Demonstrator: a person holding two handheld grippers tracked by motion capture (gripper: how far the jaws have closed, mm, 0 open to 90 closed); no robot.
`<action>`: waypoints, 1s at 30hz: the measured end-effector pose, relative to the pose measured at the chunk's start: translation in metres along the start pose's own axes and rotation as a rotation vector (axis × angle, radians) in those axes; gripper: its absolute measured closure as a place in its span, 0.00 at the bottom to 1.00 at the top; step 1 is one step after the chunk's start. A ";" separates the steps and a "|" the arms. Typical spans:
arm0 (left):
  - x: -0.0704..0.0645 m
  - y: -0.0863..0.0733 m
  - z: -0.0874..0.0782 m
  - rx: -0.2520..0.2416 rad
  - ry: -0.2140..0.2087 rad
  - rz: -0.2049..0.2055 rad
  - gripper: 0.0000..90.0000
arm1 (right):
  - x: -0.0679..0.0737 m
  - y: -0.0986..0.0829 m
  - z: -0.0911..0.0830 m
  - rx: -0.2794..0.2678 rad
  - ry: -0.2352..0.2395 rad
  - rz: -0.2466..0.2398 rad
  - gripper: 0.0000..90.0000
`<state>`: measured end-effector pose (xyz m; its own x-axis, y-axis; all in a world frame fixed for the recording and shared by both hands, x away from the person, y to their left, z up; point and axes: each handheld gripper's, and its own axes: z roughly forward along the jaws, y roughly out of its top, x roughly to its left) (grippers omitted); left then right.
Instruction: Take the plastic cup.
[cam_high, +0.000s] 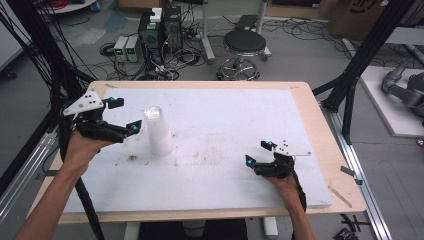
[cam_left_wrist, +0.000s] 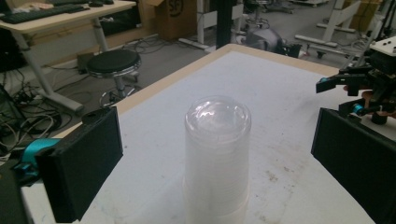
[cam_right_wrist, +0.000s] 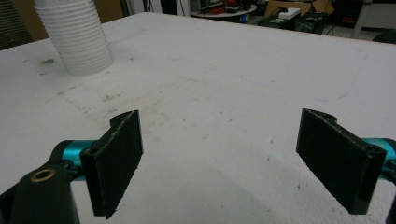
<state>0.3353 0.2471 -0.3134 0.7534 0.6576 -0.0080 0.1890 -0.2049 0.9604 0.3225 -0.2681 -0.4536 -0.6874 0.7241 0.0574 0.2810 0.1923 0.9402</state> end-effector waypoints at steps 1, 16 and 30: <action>0.001 0.003 0.003 0.014 -0.005 0.004 0.02 | 0.000 0.000 0.000 -0.001 0.000 0.000 0.16; 0.005 0.019 0.051 0.209 -0.091 0.031 0.02 | 0.000 0.000 0.000 0.005 0.000 0.008 0.16; 0.002 0.006 0.079 0.314 -0.111 0.032 0.02 | 0.000 0.000 0.000 0.005 0.000 0.012 0.16</action>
<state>0.3876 0.1901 -0.3293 0.8225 0.5681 -0.0261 0.3364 -0.4491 0.8277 0.3225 -0.2681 -0.4536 -0.6844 0.7259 0.0684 0.2922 0.1871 0.9379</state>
